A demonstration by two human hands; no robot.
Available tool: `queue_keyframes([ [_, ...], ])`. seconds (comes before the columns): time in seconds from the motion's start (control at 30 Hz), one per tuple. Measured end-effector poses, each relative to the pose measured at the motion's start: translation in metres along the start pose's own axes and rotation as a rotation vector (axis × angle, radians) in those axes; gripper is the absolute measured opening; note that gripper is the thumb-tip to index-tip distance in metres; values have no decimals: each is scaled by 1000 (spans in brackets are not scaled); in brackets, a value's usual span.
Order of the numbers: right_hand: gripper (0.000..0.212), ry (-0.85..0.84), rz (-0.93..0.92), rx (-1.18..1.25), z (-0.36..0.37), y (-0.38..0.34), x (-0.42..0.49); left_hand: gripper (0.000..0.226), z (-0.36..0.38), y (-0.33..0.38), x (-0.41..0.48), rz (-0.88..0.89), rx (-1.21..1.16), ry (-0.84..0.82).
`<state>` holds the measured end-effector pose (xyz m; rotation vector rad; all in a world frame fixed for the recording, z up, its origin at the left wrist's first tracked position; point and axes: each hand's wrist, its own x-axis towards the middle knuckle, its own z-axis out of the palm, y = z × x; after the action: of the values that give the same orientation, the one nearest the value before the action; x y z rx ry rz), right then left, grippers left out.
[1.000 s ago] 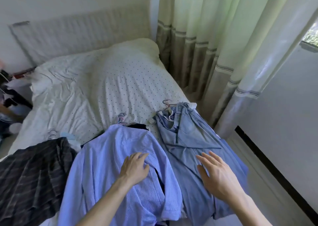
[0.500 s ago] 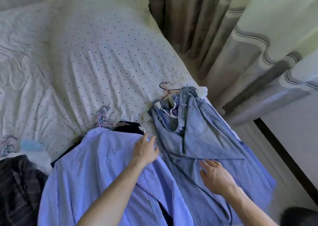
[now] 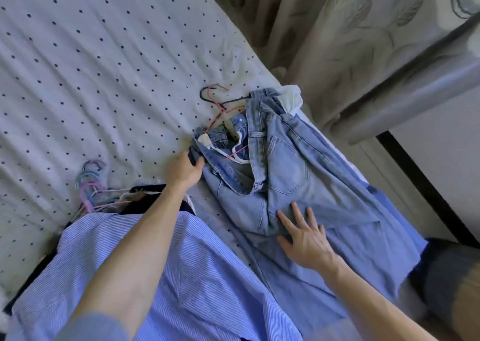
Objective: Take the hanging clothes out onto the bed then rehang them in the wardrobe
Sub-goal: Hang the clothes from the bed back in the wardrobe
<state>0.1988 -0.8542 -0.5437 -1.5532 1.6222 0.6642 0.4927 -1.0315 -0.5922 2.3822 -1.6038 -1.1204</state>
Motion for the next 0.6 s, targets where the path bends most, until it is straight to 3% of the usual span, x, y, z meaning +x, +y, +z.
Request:
queue_keyframes([
  [0.17,60,-52,10,236,-24,-3,-15,31,-3,2,-24,15,-8,175],
  [0.27,44,47,64,476,-45,-17,-40,32,-13,8,-57,49,-149,234],
  [0.37,34,156,11,753,-57,-38,-66,31,-17,22,-104,128,-268,203],
  [0.53,50,302,-77,1195,-80,-77,-120,18,-18,54,-218,368,-332,149],
  [0.6,42,367,-65,1262,-81,-77,-136,18,-10,65,-263,435,-329,55],
])
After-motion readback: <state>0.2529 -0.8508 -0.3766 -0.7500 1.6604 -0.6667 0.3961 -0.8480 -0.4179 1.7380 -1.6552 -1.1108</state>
